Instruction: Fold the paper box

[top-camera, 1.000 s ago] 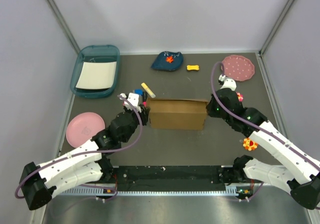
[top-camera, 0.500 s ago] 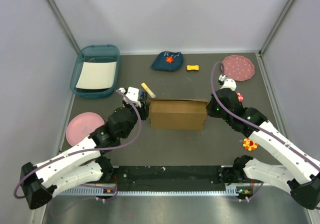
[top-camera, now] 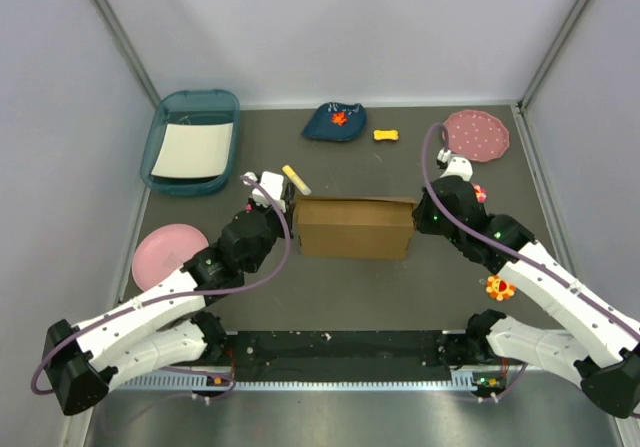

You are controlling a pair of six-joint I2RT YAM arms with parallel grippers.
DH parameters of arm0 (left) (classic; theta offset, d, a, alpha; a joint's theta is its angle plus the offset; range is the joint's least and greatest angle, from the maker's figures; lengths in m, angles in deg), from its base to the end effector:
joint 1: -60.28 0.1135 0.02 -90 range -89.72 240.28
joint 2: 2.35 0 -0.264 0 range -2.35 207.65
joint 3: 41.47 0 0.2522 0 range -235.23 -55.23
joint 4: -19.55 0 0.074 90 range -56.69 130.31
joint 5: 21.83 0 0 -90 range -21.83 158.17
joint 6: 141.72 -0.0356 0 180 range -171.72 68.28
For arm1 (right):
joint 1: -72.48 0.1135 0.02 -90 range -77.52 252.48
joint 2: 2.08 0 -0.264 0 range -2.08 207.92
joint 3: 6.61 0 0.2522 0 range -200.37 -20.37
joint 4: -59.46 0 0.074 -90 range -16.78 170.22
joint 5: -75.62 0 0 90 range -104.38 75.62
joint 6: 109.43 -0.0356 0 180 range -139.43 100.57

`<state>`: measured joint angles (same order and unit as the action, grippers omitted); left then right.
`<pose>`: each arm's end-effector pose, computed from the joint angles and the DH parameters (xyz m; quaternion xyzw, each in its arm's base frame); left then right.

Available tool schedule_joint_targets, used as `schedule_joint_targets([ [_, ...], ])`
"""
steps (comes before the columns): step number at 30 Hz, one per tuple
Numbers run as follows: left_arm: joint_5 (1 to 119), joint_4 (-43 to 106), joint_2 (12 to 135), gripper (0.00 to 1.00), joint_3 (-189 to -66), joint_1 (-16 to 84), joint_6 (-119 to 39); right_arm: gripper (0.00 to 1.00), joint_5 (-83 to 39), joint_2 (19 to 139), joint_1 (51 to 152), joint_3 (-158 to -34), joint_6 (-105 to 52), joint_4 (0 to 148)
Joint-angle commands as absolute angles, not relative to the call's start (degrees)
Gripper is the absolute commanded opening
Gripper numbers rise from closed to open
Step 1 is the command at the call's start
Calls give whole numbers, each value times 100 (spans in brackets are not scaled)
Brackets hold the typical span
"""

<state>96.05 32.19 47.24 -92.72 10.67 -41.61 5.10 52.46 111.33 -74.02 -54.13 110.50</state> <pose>0.1452 -0.1450 0.3017 0.1088 0.7565 -0.1462 0.6280 0.1611 0.1145 0.3182 0.0418 0.8886 0.1360 0.4361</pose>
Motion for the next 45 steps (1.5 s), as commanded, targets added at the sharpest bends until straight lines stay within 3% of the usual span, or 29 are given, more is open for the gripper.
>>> schedule_joint_targets([
  [1, 9446, 3112, 4810, 15, -9496, 1106, -4231, 0, 381, 5373, 11247, -7425, -5467, 11365],
  [5, 9278, 3050, 4845, 6, -9443, 1106, -4161, 0, 381, 5382, 11247, -7434, -5450, 11365],
  [6, 9252, 3050, 4845, 0, -9417, 1097, -4152, 0, 381, 5382, 11247, -7434, -5450, 11365],
  [25, 8672, 2690, 4784, 0, -8485, 1088, -3546, 0, 372, 5373, 11247, -7355, -5467, 11365],
  [45, 9841, 3059, 4784, 0, -8116, 1088, -3810, 0, 416, 5320, 11247, -7249, -5450, 11356],
])
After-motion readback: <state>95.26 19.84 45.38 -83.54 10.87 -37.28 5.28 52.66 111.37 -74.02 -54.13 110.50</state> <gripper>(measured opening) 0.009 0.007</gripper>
